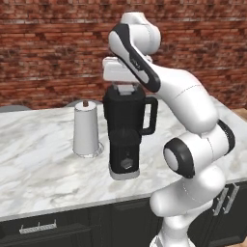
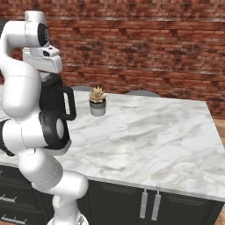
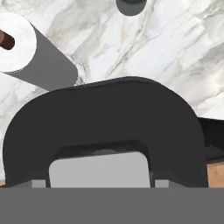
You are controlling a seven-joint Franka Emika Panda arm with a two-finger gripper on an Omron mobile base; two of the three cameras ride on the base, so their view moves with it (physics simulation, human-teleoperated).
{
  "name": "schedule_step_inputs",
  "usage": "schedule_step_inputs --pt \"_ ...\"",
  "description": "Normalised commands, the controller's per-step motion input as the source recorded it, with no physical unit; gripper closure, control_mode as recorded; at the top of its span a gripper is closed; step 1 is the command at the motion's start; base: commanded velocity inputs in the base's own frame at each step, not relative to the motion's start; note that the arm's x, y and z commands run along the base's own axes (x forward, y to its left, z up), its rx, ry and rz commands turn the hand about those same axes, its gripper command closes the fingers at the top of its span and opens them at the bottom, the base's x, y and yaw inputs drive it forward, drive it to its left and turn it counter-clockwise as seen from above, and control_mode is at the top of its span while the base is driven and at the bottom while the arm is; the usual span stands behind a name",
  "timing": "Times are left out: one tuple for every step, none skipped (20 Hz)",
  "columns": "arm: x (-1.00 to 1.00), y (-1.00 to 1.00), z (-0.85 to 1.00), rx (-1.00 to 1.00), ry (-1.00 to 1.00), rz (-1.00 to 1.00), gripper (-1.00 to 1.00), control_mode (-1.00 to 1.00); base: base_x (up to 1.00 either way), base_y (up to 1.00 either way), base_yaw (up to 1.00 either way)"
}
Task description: Close the lid blender by securely placing the lid on top.
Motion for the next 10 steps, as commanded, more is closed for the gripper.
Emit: schedule_step_inputs --pt "0.0 0.03 -0.46 0.0 0.03 0.12 1.0 -1.0 0.0 0.0 0.0" --pt "0.0 0.0 -0.48 0.0 0.0 0.14 1.0 -1.0 0.0 0.0 0.0" --pt "0.0 0.0 -0.47 0.0 0.0 0.15 1.0 -1.0 0.0 0.0 0.0" --pt "0.0 0.0 -0.51 0.0 0.0 0.18 1.0 -1.0 0.0 0.0 0.0" --pt "0.0 0.0 -0.56 0.0 0.0 0.19 1.0 -1.0 0.0 0.0 0.0" --pt "-0.03 0.0 -0.59 0.0 0.0 0.2 1.0 -1.0 0.0 0.0 0.0" --pt "-0.04 0.0 -0.62 0.0 0.0 0.19 1.0 -1.0 0.0 0.0 0.0" --pt "-0.04 0.0 -0.63 0.0 0.0 0.17 1.0 -1.0 0.0 0.0 0.0" --pt "-0.09 0.0 -0.63 0.0 0.0 0.15 1.0 -1.0 0.0 0.0 0.0" --pt "-0.18 0.0 -0.61 0.0 -0.06 0.11 1.0 -1.0 0.0 0.0 0.0"
